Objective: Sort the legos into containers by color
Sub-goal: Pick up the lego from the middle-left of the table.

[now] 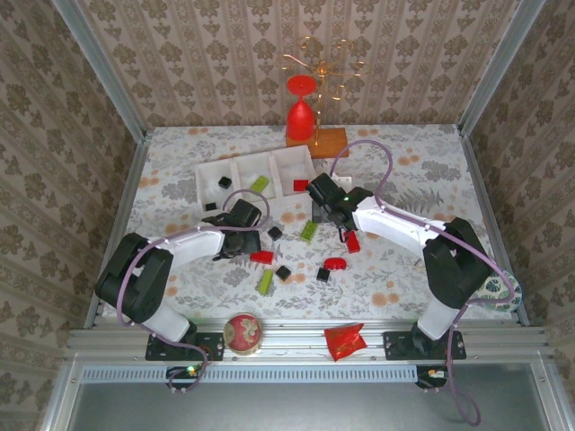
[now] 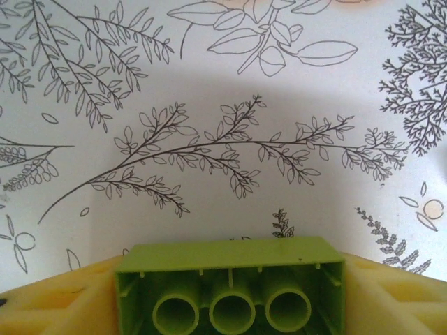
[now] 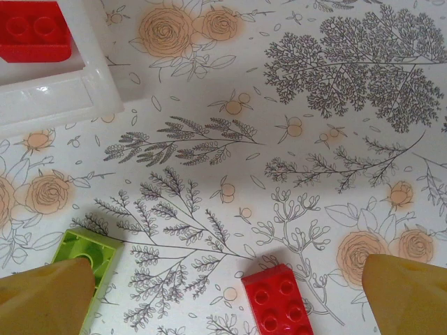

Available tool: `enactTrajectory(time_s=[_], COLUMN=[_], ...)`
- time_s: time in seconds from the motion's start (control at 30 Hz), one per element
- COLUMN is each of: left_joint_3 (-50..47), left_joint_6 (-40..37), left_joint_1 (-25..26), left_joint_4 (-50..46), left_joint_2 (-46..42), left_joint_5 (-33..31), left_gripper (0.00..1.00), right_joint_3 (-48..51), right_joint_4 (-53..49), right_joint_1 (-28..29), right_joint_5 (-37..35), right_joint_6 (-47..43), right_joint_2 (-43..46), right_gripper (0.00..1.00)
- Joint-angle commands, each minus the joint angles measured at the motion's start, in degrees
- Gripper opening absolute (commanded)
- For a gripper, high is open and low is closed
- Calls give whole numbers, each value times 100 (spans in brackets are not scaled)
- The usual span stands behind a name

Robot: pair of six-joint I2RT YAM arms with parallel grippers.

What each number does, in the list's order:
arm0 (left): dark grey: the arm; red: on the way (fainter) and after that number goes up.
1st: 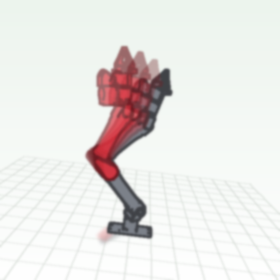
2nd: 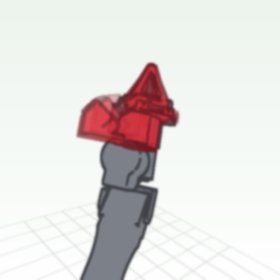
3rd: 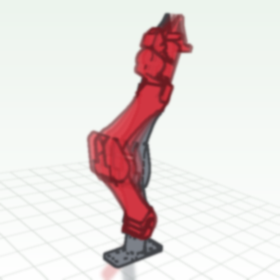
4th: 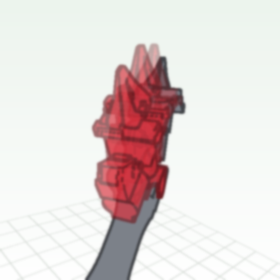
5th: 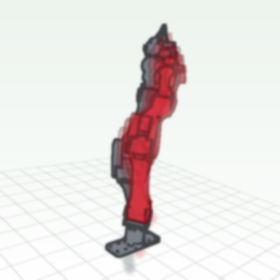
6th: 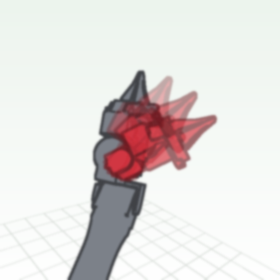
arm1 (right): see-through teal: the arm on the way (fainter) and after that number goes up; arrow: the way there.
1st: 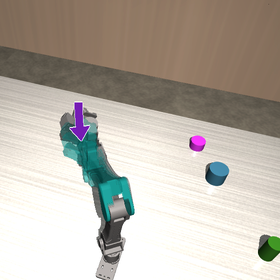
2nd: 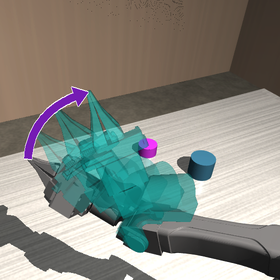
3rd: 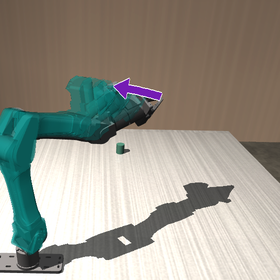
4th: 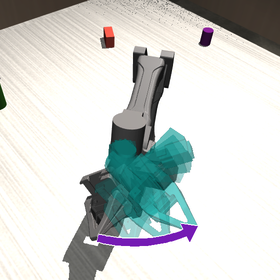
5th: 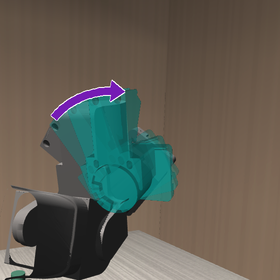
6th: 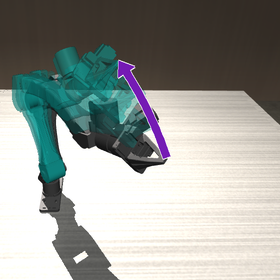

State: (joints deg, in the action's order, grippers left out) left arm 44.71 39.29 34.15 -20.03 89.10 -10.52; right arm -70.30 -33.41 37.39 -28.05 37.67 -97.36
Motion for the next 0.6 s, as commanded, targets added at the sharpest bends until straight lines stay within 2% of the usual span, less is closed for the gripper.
enactTrajectory(time_s=[0.0, 0.3, 0.57], left_joint_3=[42, 12, 62], left_joint_6=[-84, -220, -303], left_joint_1=[-58, -75, -75], left_joint_4=[-25, -133, -159], left_joint_2=[42, -343, -628], left_joint_5=[-65, -226, -360], left_gripper=[64, 52, 49], right_joint_3=[155, 456, 390], right_joint_4=[-88, 72, 63], right_joint_1=[23, 74, 84], right_joint_5=[-18, 89, 81], right_joint_6=[338, 584, 577], right_joint_2=[-11, 19, -20], right_gripper=[100, 100, 100])
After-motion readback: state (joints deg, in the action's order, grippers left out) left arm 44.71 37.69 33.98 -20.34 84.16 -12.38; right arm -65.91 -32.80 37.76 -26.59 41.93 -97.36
